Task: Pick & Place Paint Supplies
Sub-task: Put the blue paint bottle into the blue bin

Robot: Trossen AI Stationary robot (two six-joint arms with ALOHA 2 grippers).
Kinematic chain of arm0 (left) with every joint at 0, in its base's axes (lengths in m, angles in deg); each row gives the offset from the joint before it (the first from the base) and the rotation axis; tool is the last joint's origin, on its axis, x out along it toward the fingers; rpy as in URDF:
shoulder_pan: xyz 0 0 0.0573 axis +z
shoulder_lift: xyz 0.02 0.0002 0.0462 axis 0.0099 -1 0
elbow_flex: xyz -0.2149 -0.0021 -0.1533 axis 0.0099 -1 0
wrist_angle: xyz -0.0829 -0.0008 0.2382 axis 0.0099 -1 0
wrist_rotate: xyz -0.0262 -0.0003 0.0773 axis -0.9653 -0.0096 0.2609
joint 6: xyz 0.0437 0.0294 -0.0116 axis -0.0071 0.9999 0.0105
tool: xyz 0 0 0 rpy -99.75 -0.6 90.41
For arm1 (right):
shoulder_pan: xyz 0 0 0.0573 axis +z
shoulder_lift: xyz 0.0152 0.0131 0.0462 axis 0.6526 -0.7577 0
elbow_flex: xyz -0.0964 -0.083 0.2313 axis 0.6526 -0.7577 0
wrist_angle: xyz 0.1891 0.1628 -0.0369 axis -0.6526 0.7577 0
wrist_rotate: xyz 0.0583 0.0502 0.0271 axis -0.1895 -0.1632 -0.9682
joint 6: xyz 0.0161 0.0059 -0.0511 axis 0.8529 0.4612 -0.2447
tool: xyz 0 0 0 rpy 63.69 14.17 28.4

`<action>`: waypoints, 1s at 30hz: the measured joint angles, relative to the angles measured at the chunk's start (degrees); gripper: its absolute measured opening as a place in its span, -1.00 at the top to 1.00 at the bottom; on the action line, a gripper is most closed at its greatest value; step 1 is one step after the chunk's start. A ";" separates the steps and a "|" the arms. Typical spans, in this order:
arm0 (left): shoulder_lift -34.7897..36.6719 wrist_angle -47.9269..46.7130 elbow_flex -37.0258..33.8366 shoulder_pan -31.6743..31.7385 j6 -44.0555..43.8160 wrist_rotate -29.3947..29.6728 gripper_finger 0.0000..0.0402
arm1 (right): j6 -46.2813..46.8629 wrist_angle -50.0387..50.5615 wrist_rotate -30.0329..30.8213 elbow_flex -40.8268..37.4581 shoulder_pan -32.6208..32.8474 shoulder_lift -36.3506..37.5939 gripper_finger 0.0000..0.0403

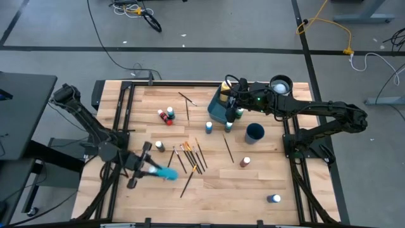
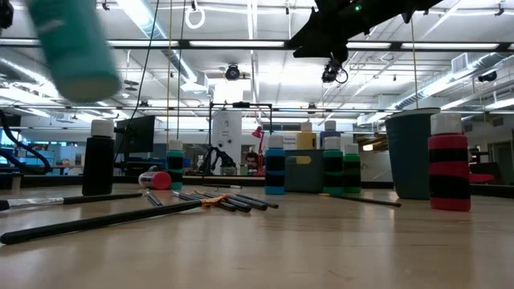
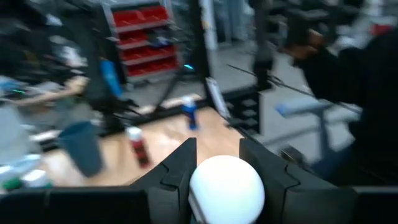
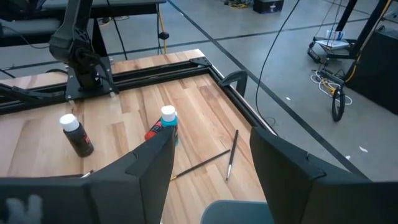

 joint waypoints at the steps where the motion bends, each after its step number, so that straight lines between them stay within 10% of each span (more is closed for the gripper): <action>1: 0.01 1.06 0.00 1.11 0.36 0.47 0.42 | 0.00 0.08 -0.02 0.00 0.00 0.00 -0.05; 13: 0.01 4.32 0.04 13.23 -0.52 1.16 0.42 | -1.16 -0.75 -17.08 0.00 3.32 -2.03 -0.05; 30: -1.72 -2.12 7.85 28.92 -0.87 -2.63 0.41 | -1.86 -17.46 -17.80 -0.03 12.68 -13.63 -0.48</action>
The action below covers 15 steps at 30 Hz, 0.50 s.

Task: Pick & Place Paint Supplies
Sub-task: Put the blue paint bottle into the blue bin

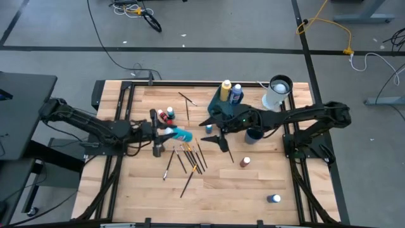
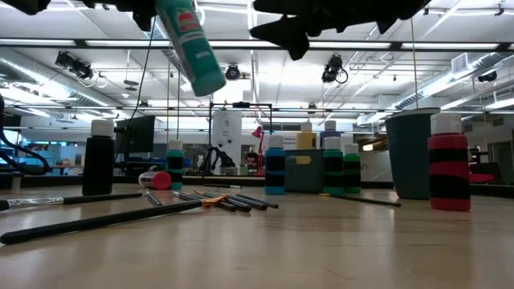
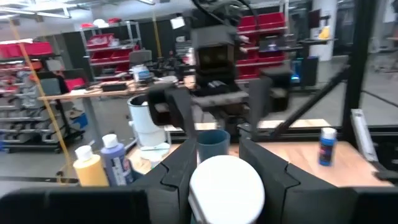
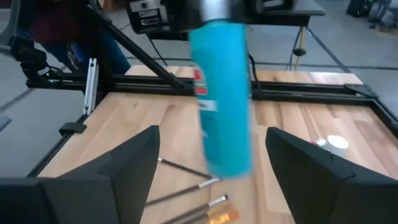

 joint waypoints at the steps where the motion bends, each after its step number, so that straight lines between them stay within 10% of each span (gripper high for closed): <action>1: -0.51 -0.19 0.36 0.37 0.01 -0.02 0.42 | 0.00 -1.48 -0.01 -0.01 0.10 -1.00 -0.48; 15: -11.84 -0.82 8.63 5.67 -1.44 -3.01 0.41 | 0.45 -13.46 1.99 -0.01 0.04 -9.54 -0.49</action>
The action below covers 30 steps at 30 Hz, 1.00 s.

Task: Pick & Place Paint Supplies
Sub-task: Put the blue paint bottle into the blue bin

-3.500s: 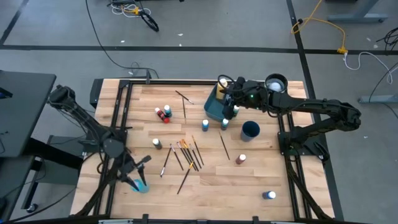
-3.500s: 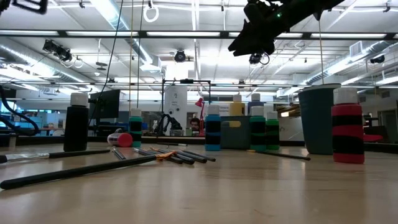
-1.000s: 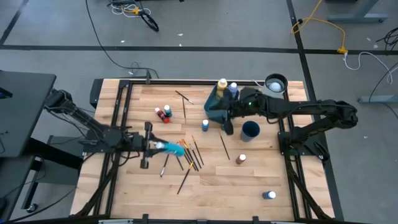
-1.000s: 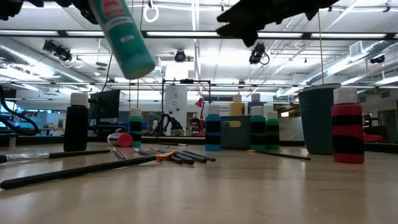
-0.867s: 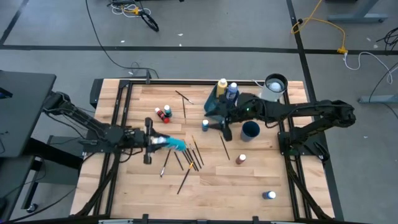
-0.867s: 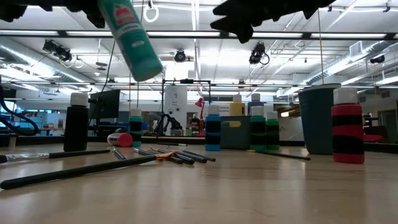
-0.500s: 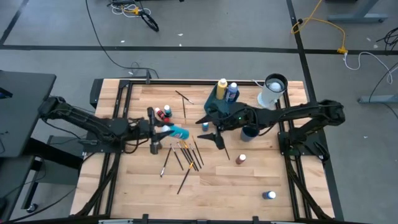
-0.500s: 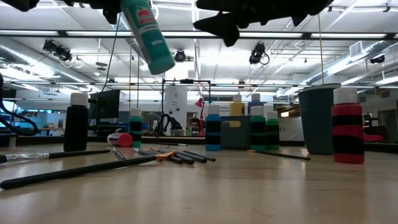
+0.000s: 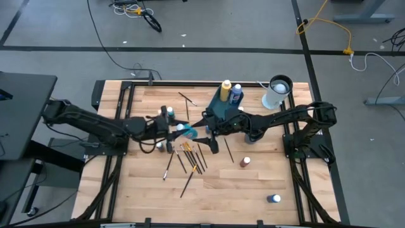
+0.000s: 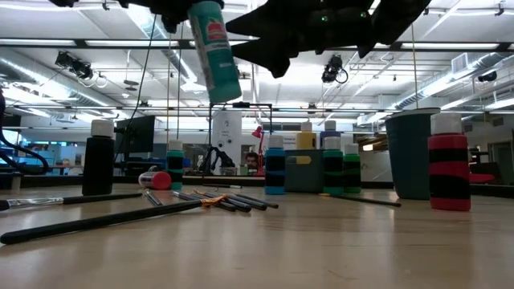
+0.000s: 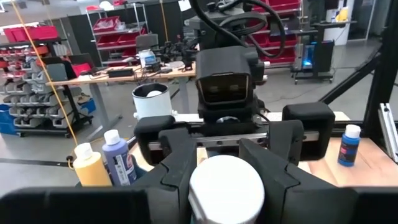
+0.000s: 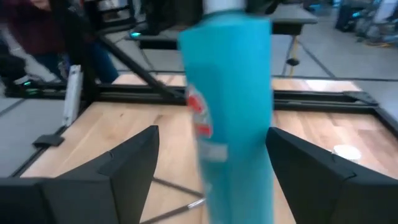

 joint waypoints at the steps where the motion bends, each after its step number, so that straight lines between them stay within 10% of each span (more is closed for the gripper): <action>1: -0.64 0.09 0.54 0.26 -0.03 -0.07 0.41 | -0.01 -0.21 0.73 0.00 0.00 0.00 -0.49; 30: -4.94 1.04 5.77 3.14 3.05 -4.53 0.15 | -1.67 0.56 0.77 0.00 -0.09 0.03 -0.01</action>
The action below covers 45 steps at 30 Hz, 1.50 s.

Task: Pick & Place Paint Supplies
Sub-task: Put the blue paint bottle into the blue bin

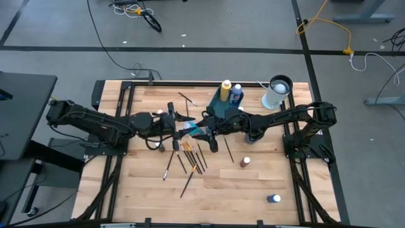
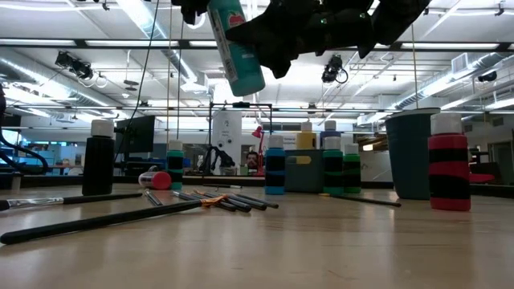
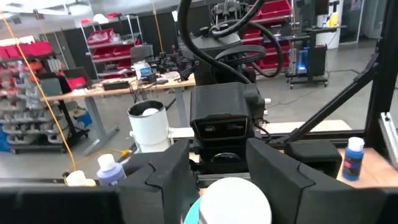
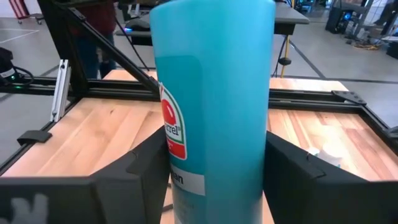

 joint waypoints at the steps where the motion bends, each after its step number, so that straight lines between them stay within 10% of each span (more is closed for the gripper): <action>1: 0.00 0.40 0.00 -0.09 0.51 0.34 0.13 | 0.02 -0.02 0.00 0.00 0.00 0.00 -0.01; 18: 11.98 -11.97 -0.39 -6.08 3.85 16.82 -0.06 | -3.48 6.65 4.00 0.00 0.00 12.95 0.00; 45: -11.11 18.01 -5.54 2.89 -3.25 -1.81 -0.46 | -2.75 6.23 3.78 0.02 0.20 14.49 0.00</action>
